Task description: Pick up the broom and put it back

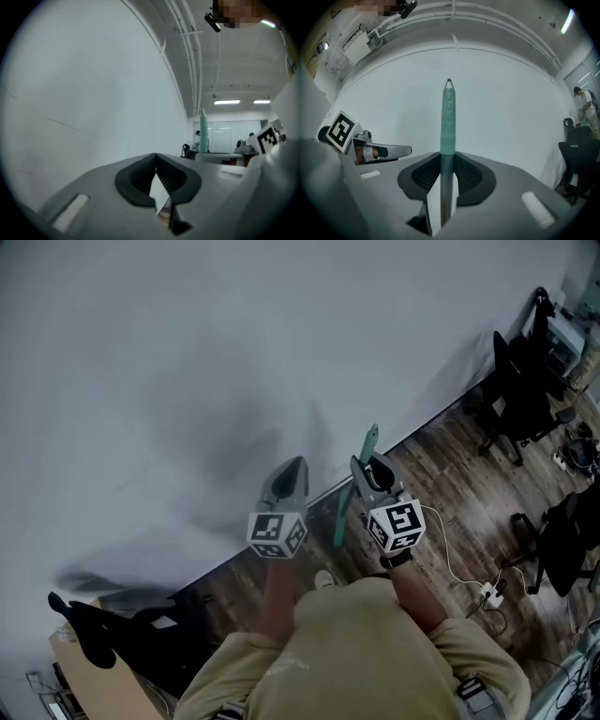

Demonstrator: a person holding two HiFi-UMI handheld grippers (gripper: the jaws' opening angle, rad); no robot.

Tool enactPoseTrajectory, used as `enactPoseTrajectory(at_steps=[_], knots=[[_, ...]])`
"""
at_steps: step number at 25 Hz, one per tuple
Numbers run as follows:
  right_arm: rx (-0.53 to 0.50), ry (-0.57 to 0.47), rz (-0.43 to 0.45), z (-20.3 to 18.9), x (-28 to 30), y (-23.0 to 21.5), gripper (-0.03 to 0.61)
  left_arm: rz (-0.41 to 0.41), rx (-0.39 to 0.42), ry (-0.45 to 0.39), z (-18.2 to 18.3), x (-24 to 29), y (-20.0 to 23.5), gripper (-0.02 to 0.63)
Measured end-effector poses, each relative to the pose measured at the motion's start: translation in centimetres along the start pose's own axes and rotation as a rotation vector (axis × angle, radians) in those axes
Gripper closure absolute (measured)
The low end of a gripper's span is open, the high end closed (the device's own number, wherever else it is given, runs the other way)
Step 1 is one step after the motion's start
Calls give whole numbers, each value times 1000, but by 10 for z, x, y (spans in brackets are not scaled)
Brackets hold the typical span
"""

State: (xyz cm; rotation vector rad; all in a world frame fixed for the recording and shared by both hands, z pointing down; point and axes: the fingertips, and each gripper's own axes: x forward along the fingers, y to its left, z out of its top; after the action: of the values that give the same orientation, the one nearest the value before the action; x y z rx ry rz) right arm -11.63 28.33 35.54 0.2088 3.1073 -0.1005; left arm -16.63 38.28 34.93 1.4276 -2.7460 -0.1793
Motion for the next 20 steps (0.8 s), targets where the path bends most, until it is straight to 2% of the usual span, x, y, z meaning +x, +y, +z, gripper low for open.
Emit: enactPoseTrajectory(at_steps=[3,6,14,17,20], knots=[[5,11,-71,-2,-43,-58,486,-70,-15,24,-15,41,-58,612],[18,20,-166,1,-101,-119,486,-167,-41,78,-37,84,-139,612],[-7,0,-397,12,-258,-266,485,-483,40,129,-71,169,-377,612],[23,3,-508,8,-312,-311,479,-578,67,169,-85,185,-444,612],[33,1,-607,8,-359,-342,476,-656,60,204,-95,199,-494,612]])
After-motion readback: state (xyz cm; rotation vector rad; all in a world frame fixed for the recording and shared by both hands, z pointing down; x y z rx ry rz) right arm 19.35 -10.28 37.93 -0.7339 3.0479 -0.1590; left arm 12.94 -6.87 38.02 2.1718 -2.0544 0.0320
